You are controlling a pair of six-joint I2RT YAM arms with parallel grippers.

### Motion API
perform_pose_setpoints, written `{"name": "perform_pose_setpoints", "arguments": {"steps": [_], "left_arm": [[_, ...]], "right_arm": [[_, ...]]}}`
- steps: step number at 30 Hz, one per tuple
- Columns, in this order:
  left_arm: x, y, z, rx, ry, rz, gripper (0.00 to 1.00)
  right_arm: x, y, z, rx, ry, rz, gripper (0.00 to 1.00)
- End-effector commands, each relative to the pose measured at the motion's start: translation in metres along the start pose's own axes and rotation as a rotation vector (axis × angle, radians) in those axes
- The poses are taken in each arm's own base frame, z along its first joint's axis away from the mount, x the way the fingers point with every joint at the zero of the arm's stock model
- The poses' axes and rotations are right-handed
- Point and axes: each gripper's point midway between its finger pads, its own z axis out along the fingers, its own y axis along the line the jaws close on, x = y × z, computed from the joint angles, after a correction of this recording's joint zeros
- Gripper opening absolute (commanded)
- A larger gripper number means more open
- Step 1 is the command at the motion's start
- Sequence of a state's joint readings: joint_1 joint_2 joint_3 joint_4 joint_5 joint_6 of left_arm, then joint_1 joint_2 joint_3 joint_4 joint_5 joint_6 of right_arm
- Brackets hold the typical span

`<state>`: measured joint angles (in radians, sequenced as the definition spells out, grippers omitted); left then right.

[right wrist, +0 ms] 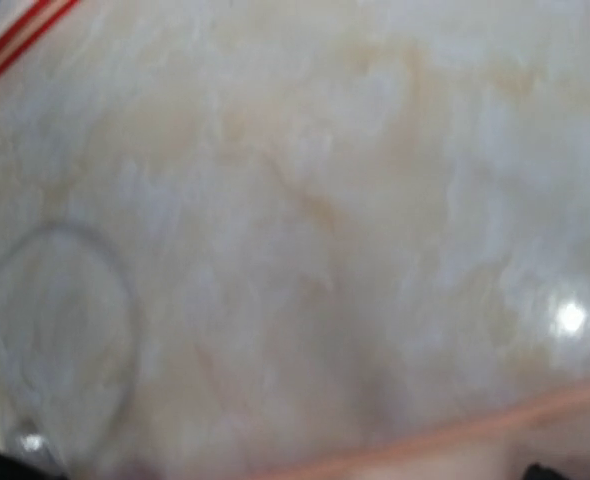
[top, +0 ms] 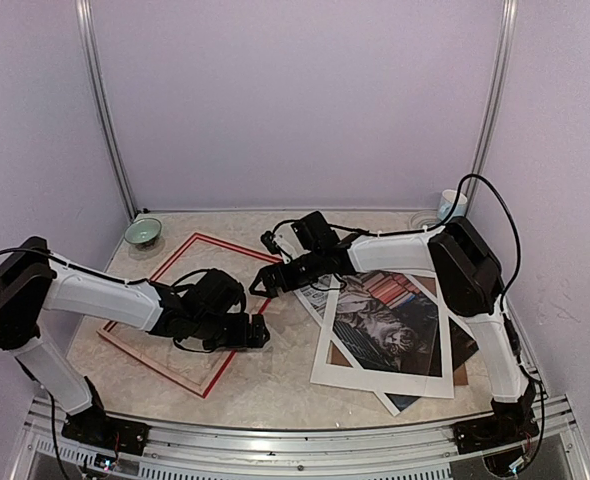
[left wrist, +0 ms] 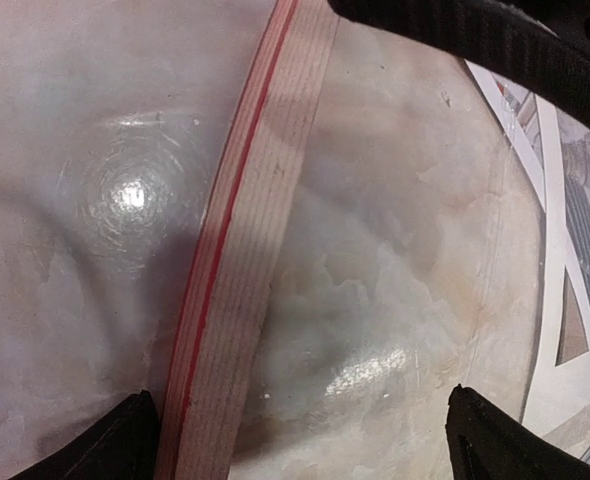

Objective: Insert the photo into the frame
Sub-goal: Adjust the frame body at the center of the board.

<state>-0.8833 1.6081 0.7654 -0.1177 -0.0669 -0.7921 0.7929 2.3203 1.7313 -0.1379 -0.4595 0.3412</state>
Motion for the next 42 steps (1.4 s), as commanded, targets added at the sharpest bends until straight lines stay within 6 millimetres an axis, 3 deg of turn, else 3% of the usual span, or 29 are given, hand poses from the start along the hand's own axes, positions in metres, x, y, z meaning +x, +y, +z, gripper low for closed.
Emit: {"name": "perform_pose_setpoints", "arguments": {"steps": [1, 7, 13, 17, 21, 27, 36, 42], "left_arm": [[-0.005, -0.020, 0.006, 0.048, 0.001, 0.014, 0.99], [-0.013, -0.024, 0.009, 0.034, -0.018, -0.001, 0.99], [-0.019, -0.011, 0.008, -0.046, -0.044, -0.013, 0.99], [-0.026, -0.008, 0.001, -0.055, -0.070, -0.018, 0.99], [-0.030, -0.008, -0.010, -0.049, -0.088, -0.011, 0.99], [-0.022, -0.004, -0.023, -0.015, -0.088, -0.021, 0.99], [0.006, 0.002, -0.015, 0.009, -0.029, -0.023, 0.99], [0.012, -0.013, -0.006, 0.060, -0.007, -0.008, 0.99]], "right_arm": [[-0.006, -0.009, 0.005, 0.008, -0.008, 0.005, 0.99], [-0.006, -0.018, 0.003, 0.017, -0.008, 0.021, 0.99], [-0.012, -0.010, -0.021, 0.020, -0.038, 0.017, 0.99], [-0.005, -0.009, -0.029, 0.028, -0.045, 0.029, 0.99], [0.010, -0.018, -0.022, 0.038, -0.016, 0.052, 0.99], [0.012, -0.023, -0.013, 0.043, -0.006, 0.065, 0.99], [0.011, -0.027, 0.002, 0.024, -0.001, 0.092, 0.98], [0.010, -0.030, 0.010, 0.015, -0.002, 0.097, 0.98]]}}
